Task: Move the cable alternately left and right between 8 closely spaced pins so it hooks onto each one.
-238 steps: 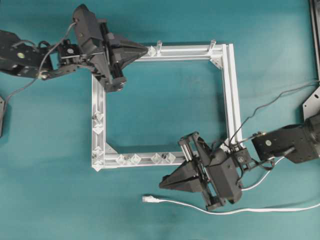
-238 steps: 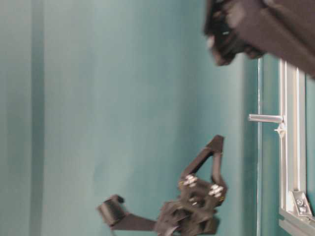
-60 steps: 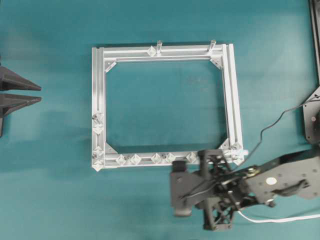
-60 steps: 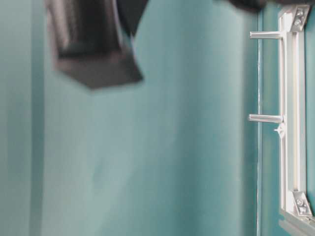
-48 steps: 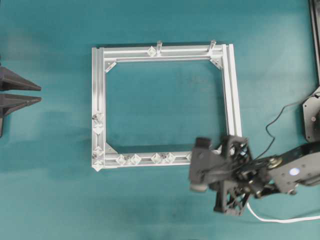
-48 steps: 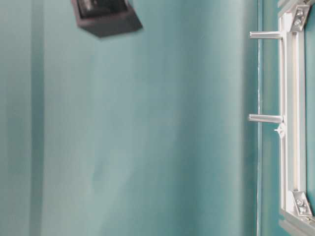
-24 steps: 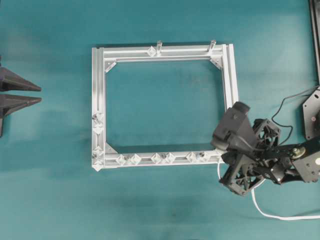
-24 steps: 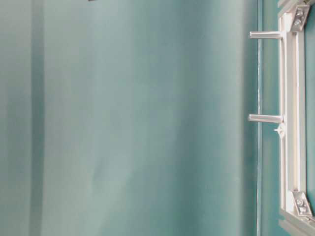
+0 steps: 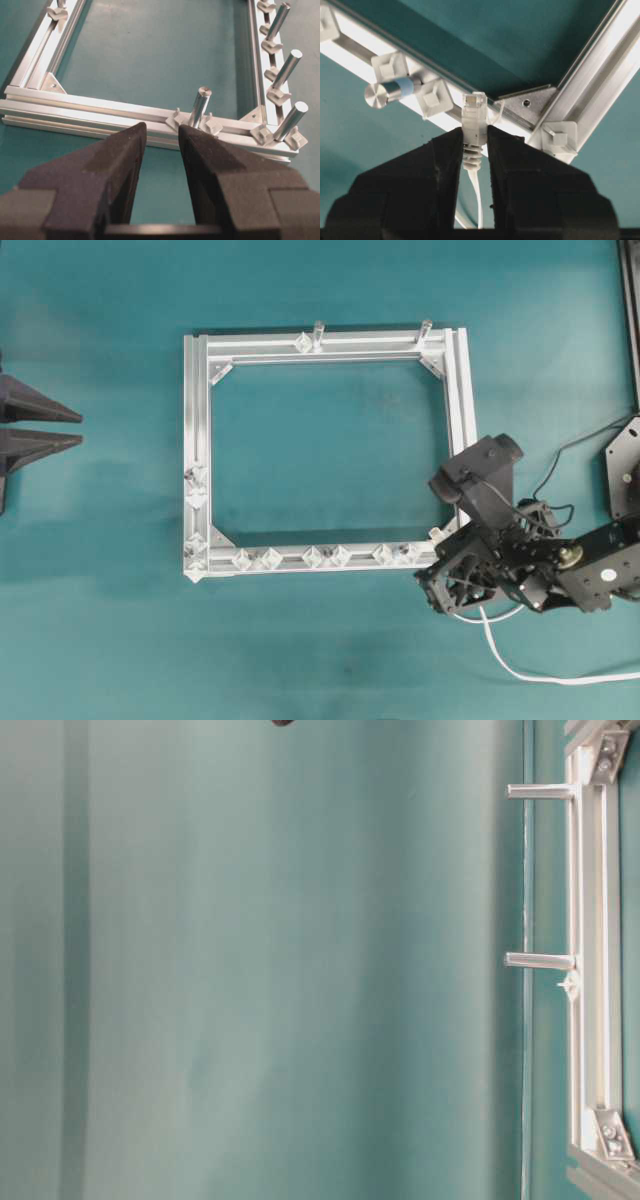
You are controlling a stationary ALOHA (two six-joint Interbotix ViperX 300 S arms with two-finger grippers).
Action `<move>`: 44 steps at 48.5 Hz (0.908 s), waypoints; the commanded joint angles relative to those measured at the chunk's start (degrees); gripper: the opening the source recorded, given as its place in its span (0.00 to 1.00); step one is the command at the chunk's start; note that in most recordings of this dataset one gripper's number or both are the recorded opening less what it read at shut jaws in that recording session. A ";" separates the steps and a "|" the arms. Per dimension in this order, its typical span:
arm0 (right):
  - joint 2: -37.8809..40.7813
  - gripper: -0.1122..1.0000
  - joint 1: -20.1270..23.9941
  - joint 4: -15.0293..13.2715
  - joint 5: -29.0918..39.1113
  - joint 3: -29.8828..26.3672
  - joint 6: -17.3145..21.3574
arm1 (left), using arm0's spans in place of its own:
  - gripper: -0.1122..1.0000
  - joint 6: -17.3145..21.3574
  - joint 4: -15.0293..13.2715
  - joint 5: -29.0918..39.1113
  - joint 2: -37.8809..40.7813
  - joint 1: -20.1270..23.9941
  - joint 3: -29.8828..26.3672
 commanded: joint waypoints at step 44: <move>-0.62 0.27 -1.32 -0.70 0.18 -0.35 2.29 | 0.43 -0.09 0.18 -0.35 0.44 -0.18 -0.62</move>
